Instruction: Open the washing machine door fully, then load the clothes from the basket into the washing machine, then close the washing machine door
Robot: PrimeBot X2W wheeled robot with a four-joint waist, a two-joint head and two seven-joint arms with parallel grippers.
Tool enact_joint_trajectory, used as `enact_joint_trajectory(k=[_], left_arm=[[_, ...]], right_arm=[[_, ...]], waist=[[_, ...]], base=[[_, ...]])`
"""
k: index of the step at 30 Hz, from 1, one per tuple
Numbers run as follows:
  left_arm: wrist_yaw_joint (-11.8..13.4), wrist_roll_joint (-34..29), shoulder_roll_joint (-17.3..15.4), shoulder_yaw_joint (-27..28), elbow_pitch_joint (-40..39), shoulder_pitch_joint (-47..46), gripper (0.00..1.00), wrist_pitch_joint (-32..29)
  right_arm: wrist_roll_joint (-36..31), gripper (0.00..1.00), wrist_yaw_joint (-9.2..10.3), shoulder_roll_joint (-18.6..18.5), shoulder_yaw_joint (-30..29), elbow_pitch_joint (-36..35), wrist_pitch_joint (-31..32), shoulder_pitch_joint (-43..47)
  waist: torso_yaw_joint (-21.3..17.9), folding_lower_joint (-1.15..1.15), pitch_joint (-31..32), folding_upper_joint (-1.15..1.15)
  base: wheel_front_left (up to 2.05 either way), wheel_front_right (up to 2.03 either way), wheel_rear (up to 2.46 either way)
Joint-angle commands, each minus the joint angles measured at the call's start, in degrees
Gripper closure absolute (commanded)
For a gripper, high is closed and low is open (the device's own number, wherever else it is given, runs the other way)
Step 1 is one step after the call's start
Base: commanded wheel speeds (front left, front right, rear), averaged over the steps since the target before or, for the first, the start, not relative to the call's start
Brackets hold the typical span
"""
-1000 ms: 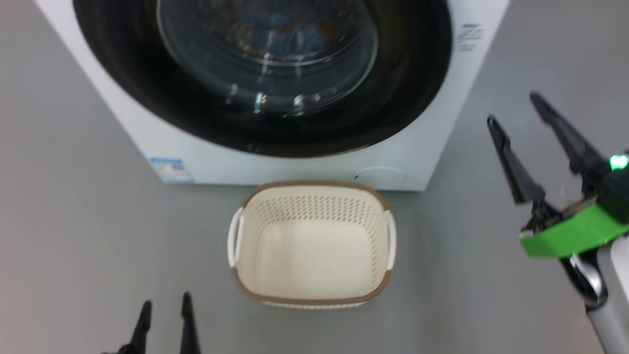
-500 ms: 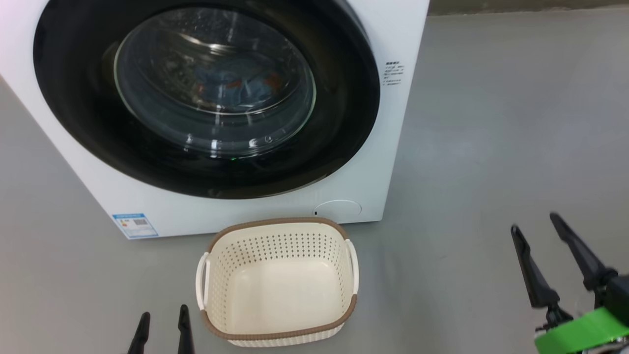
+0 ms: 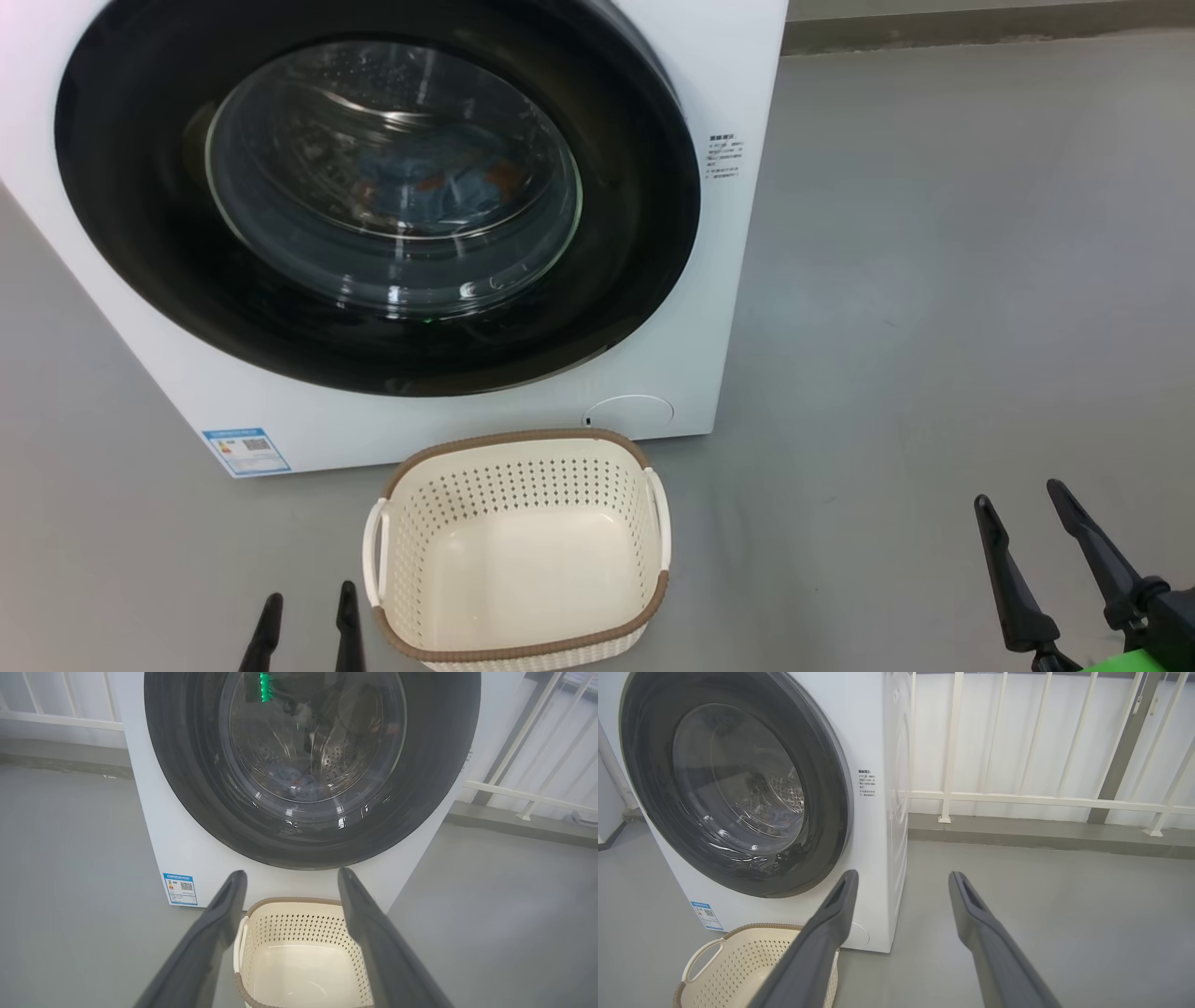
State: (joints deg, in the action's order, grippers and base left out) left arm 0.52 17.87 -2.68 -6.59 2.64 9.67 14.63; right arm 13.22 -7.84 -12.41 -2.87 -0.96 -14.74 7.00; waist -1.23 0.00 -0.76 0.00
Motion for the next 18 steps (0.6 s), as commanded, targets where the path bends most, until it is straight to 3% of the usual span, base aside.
enact_joint_trajectory(k=[1,11,12,18], left_arm=[[-0.5,-0.6,-0.2,2.3,-1.1,-0.6,0.0,0.4],[-1.0,-0.6,-0.2,4.4,-1.9,-0.5,0.0,0.4],[-0.9,-0.7,0.0,2.4,-0.2,0.6,1.0,0.0],[-1.0,0.6,0.5,1.9,2.5,0.8,1.0,-0.3]], right_arm=[[-0.5,0.0,0.35,-0.6,0.6,-1.6,-0.3,-0.3],[-0.6,0.0,0.35,0.2,0.1,-1.0,-0.3,0.1],[0.0,1.0,-0.01,1.3,-0.8,0.4,0.0,0.1],[1.3,1.0,-0.02,2.6,-0.3,3.6,0.3,0.1]], waist=[[-0.3,0.0,-0.1,0.0],[-0.8,0.0,0.1,0.0],[-0.8,0.0,0.1,0.0],[-0.8,0.0,0.1,0.0]], base=[[0.0,0.0,0.0],[0.0,0.0,0.0],[0.0,0.0,0.0],[0.0,0.0,0.0]])
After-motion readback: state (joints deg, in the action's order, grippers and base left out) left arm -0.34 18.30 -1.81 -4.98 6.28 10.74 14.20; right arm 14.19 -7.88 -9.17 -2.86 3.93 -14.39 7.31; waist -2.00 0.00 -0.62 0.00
